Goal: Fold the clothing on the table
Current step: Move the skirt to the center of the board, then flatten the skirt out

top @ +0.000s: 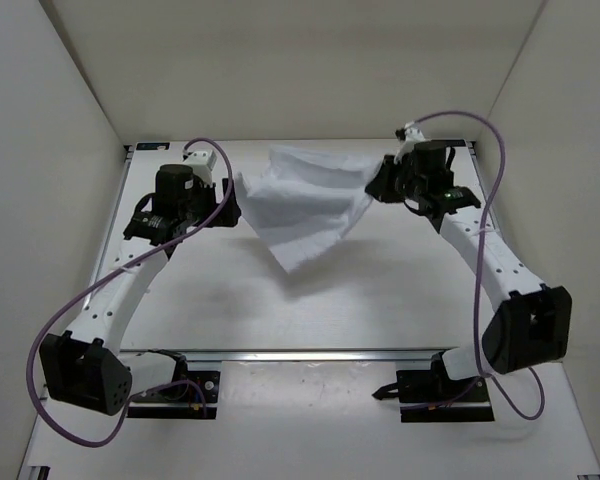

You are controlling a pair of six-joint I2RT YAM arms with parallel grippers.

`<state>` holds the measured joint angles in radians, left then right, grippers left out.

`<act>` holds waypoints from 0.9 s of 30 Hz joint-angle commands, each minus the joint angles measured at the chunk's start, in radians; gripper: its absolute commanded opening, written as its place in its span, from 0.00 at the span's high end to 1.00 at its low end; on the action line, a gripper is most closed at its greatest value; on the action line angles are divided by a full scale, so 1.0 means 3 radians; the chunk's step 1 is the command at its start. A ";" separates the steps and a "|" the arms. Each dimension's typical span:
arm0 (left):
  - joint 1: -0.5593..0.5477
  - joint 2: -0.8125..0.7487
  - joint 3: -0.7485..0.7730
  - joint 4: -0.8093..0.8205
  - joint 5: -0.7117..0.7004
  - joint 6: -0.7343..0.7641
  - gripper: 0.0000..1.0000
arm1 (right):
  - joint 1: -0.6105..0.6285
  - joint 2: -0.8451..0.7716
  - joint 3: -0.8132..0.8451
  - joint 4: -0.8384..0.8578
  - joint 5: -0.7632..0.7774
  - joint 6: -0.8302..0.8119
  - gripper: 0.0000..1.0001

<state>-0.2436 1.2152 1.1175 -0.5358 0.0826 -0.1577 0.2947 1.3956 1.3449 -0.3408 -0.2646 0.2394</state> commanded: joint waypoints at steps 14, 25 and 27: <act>-0.0415 0.0561 -0.0151 0.0283 0.0246 -0.0077 0.01 | -0.0977 -0.0447 -0.1757 0.0364 0.0328 0.0281 0.67; -0.0809 0.1200 -0.0069 0.0758 0.0742 -0.0394 0.10 | -0.0579 -0.0491 -0.1676 0.0527 0.0065 0.0260 0.67; -0.0916 0.1211 -0.0236 0.1133 0.0900 -0.0679 0.47 | -0.0426 -0.0124 -0.1534 0.0746 -0.0241 0.0286 0.75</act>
<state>-0.4793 1.5929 1.0733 -0.3630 0.2527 -0.2554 0.1135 1.2499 0.8165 -0.2344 -0.2276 0.3294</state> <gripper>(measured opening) 0.820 0.322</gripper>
